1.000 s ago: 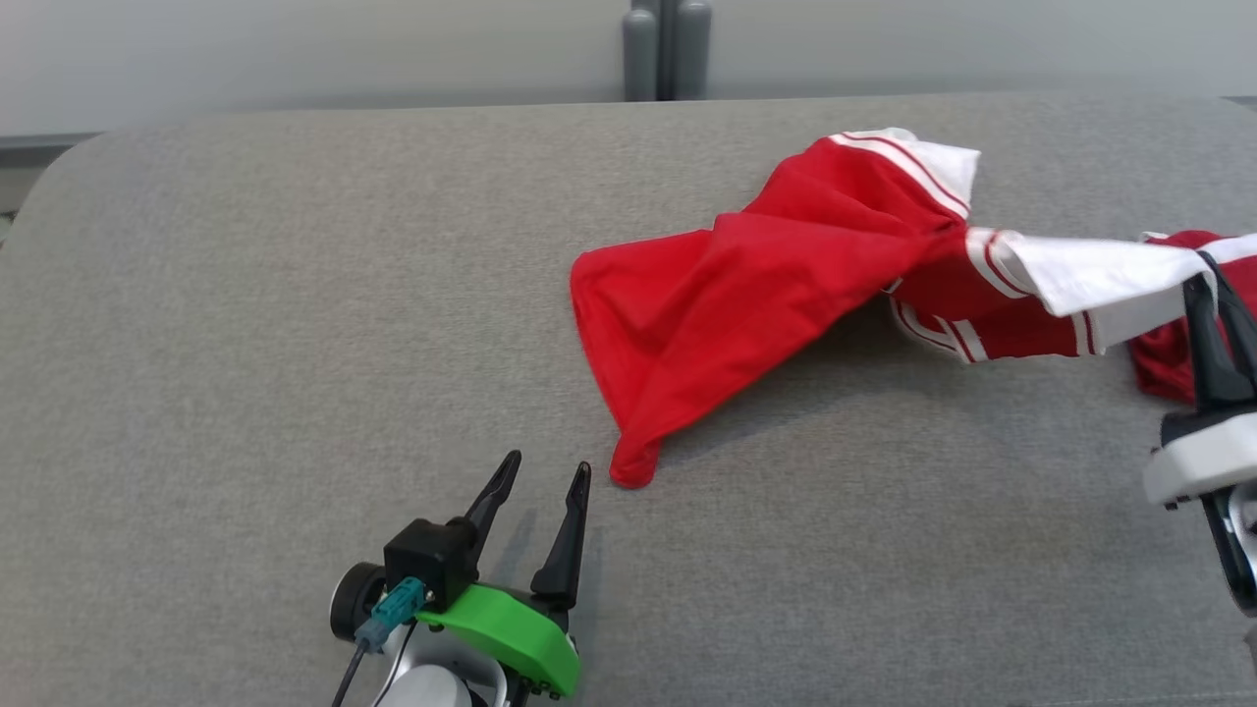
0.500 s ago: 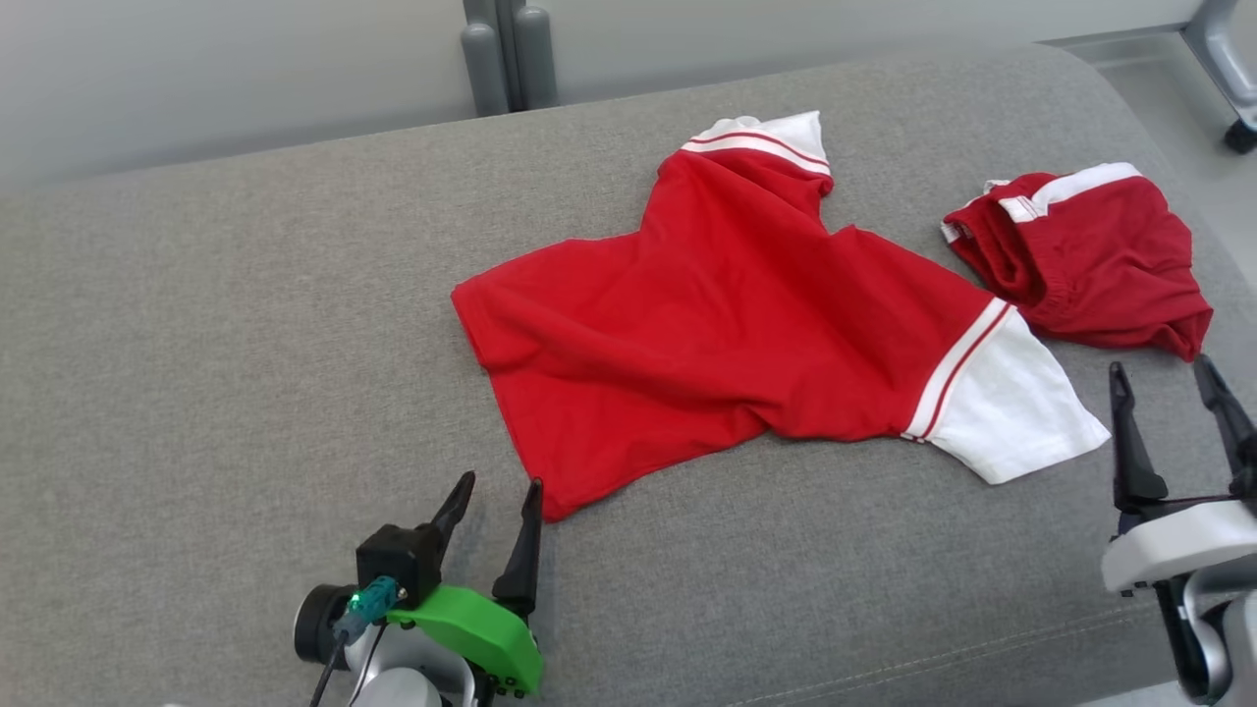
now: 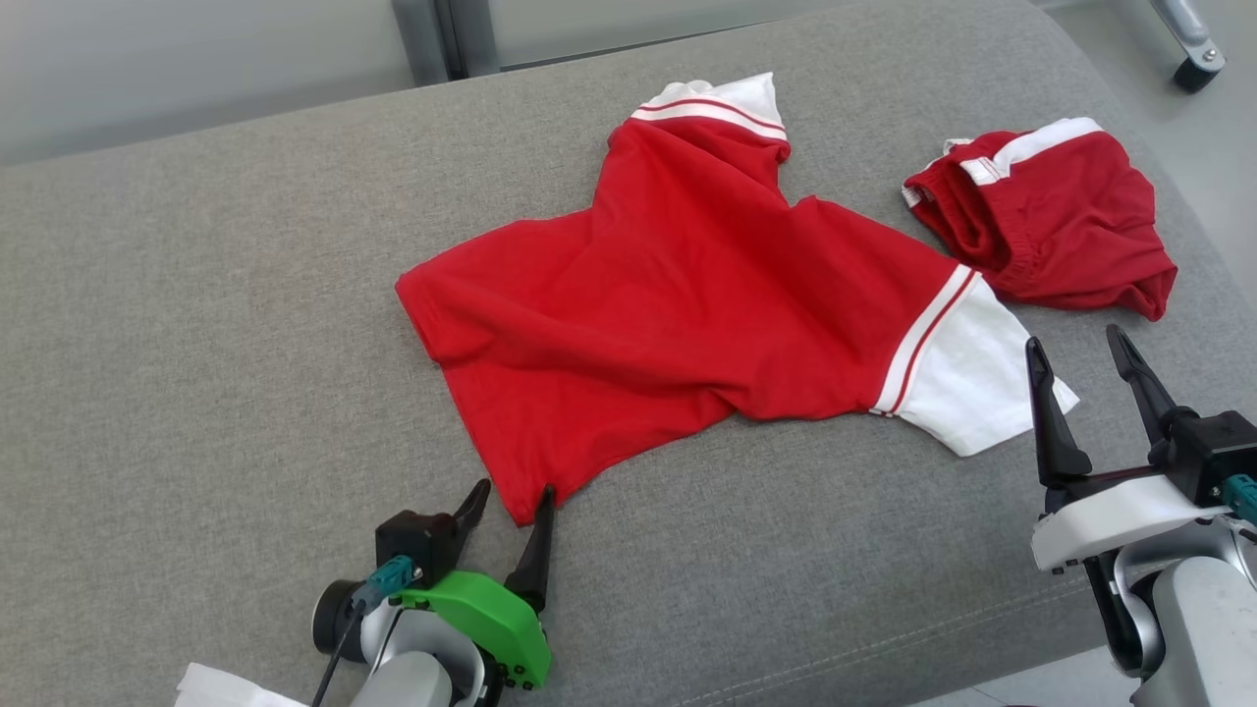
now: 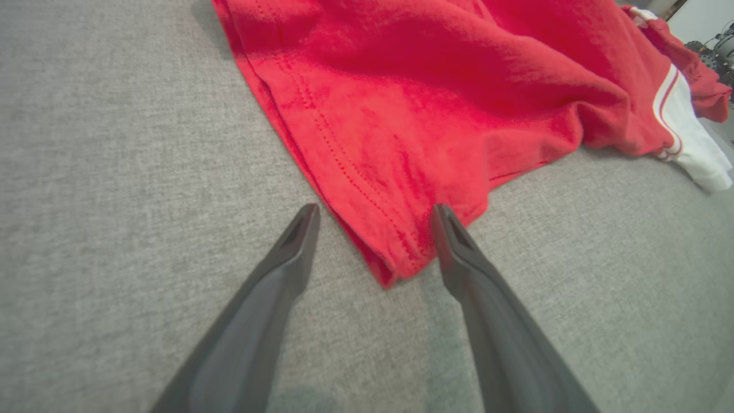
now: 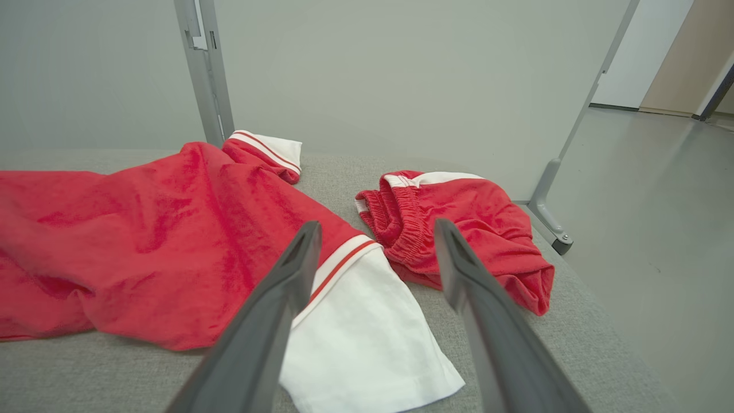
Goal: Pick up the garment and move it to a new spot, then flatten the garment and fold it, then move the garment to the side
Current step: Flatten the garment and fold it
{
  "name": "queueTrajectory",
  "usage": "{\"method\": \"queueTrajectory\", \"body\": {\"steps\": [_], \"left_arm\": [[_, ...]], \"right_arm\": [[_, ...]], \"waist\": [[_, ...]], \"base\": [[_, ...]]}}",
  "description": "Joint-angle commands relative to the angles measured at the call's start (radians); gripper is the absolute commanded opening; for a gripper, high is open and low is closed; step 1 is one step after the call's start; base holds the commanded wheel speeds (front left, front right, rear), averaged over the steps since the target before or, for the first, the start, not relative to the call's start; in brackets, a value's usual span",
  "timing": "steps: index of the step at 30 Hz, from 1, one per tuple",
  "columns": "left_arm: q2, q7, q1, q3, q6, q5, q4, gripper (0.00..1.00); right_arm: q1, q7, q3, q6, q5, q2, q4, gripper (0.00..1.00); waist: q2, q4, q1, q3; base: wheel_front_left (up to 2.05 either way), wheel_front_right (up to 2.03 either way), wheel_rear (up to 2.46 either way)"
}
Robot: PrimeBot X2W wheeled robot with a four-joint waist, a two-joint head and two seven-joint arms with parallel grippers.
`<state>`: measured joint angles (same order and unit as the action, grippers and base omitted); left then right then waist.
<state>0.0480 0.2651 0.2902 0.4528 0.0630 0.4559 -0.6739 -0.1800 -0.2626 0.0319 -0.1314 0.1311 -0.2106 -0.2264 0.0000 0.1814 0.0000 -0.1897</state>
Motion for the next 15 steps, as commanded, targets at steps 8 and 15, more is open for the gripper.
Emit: {"method": "queueTrajectory", "body": {"steps": [8,15], "left_arm": [[0.005,-0.003,0.038,0.043,-0.005,0.03,-0.06,0.0],[0.006,-0.002,0.034,-0.056,-0.032,-0.002,-0.022,0.0]], "right_arm": [[-0.018,-0.003,0.011,0.002,-0.009,0.011,-0.013,1.0],[-0.009,-0.003,0.028,0.002,0.007,0.016,-0.022,1.0]], "waist": [[0.0,-0.01,0.0,-0.007],[0.0,-0.057,0.0,0.014]], "base": [[0.0,0.0,0.0],[0.0,0.0,0.0]]}}
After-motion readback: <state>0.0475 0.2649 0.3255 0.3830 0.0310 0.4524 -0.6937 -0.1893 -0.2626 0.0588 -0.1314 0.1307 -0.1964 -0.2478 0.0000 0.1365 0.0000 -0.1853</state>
